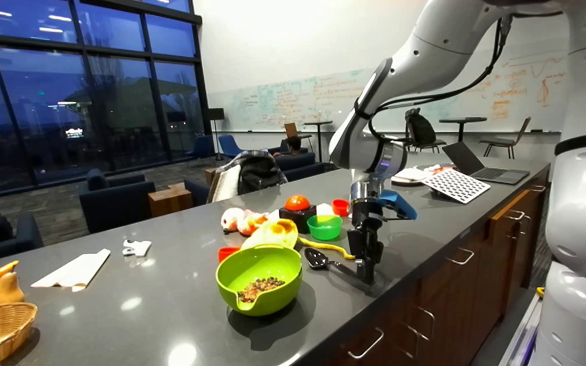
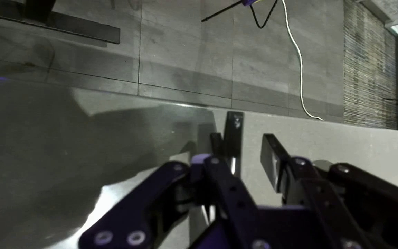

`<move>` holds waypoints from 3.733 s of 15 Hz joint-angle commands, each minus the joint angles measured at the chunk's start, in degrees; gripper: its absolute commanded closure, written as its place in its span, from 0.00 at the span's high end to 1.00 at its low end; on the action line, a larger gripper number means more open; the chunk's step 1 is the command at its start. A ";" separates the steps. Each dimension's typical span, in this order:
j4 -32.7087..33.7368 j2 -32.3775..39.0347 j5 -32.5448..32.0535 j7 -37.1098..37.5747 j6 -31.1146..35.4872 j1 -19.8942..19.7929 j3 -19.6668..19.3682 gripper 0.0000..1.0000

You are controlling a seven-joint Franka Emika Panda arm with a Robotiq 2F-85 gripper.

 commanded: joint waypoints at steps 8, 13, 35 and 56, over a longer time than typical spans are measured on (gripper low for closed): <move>-2.10 -3.18 -1.96 1.59 5.32 0.61 2.93 1.00; -6.11 -7.46 -10.72 12.65 18.87 3.86 6.11 1.00; -2.30 -20.33 -27.38 56.20 11.24 8.45 12.68 1.00; 30.57 -5.88 -36.08 58.97 -11.85 7.45 13.37 1.00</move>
